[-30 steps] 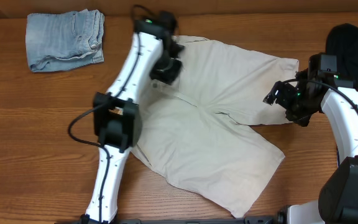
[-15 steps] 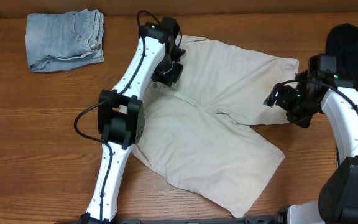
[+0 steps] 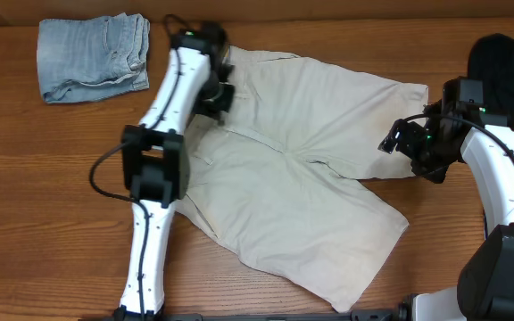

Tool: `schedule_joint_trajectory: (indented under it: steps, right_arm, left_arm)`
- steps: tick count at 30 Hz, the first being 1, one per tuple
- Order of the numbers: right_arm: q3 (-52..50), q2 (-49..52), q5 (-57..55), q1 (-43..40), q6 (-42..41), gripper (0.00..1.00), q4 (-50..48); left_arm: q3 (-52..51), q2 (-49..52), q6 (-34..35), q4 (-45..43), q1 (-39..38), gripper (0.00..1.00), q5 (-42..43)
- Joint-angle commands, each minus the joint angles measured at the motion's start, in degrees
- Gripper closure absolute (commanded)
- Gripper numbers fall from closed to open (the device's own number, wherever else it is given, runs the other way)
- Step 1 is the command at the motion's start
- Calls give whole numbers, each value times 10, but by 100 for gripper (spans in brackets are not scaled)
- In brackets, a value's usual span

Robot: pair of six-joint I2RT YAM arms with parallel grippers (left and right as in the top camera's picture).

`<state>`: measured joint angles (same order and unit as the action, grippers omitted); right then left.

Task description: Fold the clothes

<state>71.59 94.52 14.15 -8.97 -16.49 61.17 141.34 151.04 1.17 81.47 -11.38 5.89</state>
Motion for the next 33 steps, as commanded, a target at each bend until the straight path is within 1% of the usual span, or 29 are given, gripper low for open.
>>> schedule_joint_trajectory:
  steps: [1,5,11,16,19,23,28,33]
  right_arm:
    - [11,0,-6,-2,3,8,-5]
    - [11,0,-6,-1,3,8,-10]
    - [11,0,-6,-2,3,8,-16]
    - [11,0,-6,-1,3,8,-15]
    - [11,0,-6,-1,3,8,-16]
    - [11,0,-6,-1,3,8,-15]
    - [11,0,-9,-1,5,8,-11]
    - [11,0,-13,-1,5,8,-11]
  left_arm:
    - [-6,28,31,13,34,96,-14]
    - [-6,43,39,36,51,96,-7]
    - [11,26,4,38,53,96,44]
    - [47,3,-26,38,33,96,76]
    - [50,1,-58,40,10,96,88]
    - [33,5,-94,34,-23,96,80]
    - [-4,5,-94,-2,-56,96,53]
    - [-48,5,-91,-30,-62,96,43]
